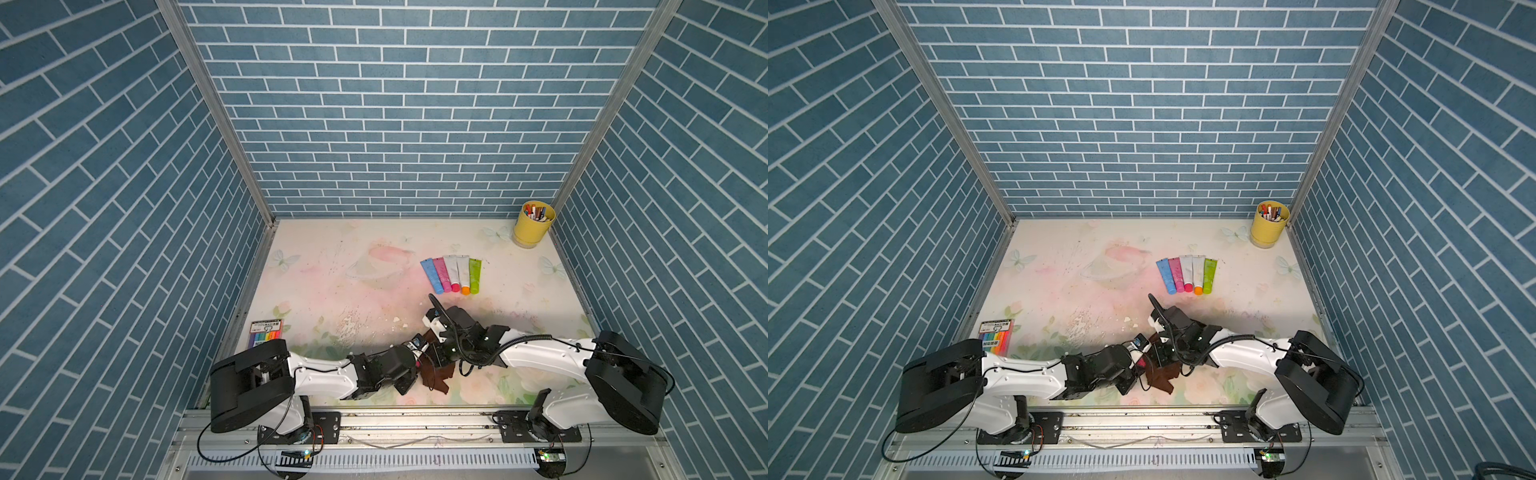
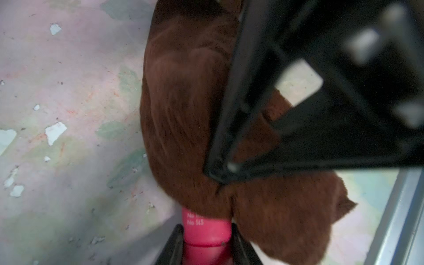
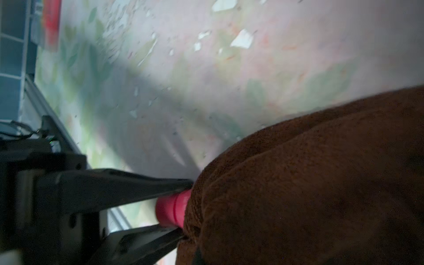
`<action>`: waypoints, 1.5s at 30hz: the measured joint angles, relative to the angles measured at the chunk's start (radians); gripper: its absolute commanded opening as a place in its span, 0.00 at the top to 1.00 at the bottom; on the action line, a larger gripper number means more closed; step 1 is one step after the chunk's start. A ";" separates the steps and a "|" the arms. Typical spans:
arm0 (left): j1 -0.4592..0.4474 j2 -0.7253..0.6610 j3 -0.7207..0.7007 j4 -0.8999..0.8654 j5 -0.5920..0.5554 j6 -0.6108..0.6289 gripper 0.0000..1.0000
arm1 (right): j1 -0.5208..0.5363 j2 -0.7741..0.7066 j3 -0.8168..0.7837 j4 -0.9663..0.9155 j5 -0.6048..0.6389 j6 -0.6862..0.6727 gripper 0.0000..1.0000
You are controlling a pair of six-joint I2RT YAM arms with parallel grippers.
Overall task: Wipe the surface of the toothpaste tube
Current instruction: Wipe the dirt from the toothpaste tube.
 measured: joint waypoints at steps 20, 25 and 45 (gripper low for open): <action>0.002 0.004 0.000 0.012 -0.006 0.000 1.00 | -0.249 0.014 0.009 -0.121 0.028 -0.010 1.00; 0.002 0.004 0.000 0.011 -0.006 0.000 1.00 | -0.210 0.009 0.007 -0.114 0.027 -0.012 1.00; 0.004 0.013 0.006 0.011 -0.022 -0.005 1.00 | -0.297 0.047 0.020 -0.175 -0.027 -0.045 1.00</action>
